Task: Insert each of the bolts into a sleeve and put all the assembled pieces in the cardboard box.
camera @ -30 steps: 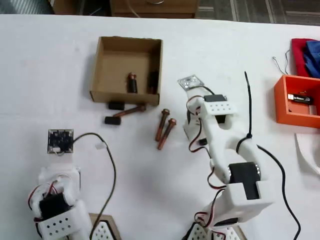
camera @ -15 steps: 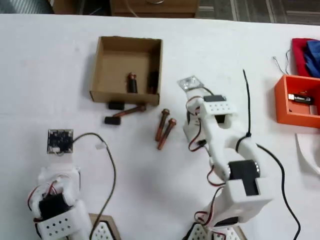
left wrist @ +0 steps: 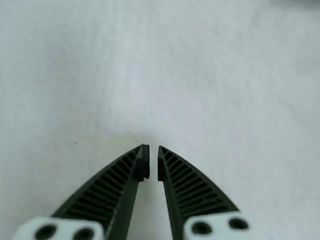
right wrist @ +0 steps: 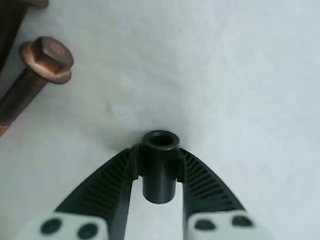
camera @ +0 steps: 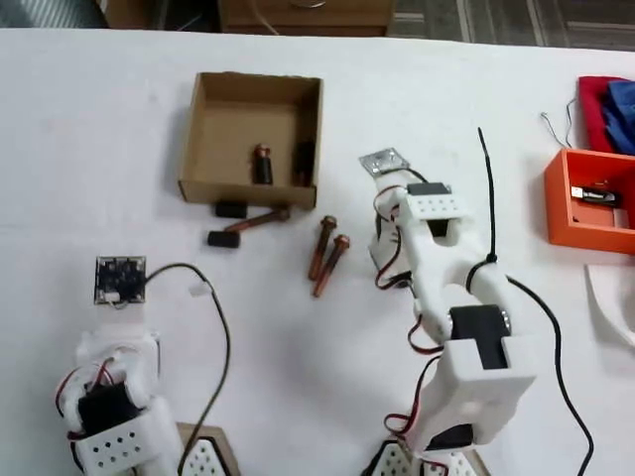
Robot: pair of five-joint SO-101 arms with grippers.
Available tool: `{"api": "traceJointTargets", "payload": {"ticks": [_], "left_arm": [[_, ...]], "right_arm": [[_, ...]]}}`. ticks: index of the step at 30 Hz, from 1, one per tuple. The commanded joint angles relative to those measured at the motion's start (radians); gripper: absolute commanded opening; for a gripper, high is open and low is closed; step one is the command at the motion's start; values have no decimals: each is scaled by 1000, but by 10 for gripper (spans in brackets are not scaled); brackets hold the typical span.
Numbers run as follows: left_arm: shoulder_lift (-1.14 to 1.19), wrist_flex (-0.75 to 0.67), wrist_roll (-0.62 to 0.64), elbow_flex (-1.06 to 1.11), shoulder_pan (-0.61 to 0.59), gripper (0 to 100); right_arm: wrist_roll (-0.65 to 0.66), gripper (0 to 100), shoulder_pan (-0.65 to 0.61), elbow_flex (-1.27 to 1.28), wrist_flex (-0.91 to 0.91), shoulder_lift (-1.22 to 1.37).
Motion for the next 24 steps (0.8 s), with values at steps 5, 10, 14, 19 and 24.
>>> {"api": "traceJointTargets", "payload": {"ticks": [5, 10, 14, 19, 24], "left_arm": [[-20, 5, -3, 21, 0, 58], [-20, 5, -3, 21, 0, 58], [-20, 5, -3, 21, 0, 58], [-20, 5, -3, 21, 0, 58], [-20, 5, 0, 21, 26, 58]], "right_arm": [[2, 22, 15, 32, 41, -259], [2, 22, 15, 150, 96, -677], [0, 22, 7, 259, 79, -915], [0, 22, 15, 353, 81, -1006], [0, 22, 15, 400, 82, -1038]]}}
